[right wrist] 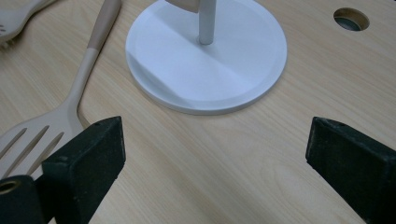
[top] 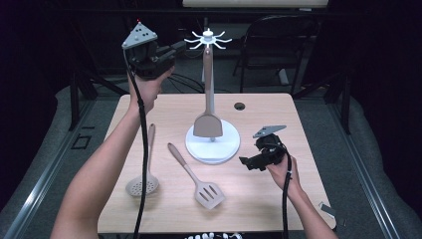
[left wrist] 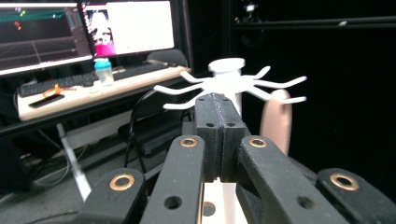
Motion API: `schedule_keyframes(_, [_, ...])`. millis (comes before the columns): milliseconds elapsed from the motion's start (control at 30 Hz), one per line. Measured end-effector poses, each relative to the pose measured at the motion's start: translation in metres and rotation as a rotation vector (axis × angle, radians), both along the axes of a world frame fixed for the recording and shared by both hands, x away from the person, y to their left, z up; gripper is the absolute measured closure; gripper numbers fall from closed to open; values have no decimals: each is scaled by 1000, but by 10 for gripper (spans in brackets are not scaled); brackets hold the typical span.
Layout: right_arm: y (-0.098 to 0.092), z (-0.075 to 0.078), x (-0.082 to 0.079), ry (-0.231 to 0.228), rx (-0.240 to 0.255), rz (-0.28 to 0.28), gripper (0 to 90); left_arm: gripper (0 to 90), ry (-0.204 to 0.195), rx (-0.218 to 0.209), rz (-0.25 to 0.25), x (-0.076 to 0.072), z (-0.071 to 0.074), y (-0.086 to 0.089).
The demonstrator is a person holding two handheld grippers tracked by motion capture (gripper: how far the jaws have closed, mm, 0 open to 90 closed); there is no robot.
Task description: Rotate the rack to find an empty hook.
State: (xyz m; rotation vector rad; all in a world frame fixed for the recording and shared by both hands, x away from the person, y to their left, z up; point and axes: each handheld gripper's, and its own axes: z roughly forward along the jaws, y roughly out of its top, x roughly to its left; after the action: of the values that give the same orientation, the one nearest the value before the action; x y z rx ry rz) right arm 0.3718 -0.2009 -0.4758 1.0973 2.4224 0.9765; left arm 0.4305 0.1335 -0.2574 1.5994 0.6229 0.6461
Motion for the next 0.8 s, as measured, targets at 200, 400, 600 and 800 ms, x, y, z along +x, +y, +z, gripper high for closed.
schedule_keyframes(200, [1, -1, 1, 4, -4, 5, 42, 900, -16, 55, -52, -9, 5, -10])
schedule_keyframes(400, [1, 0, -1, 2, -7, 5, 42, 900, 2, 76, -33, -1, 2, -15])
schedule_keyframes(600, [1, 0, 0, 8, -10, 6, 43, 900, 11, 77, -15, 4, 0, -15])
schedule_keyframes(800, [2, 0, -1, 9, -13, 10, 43, 900, 17, 81, -4, 9, -1, -14])
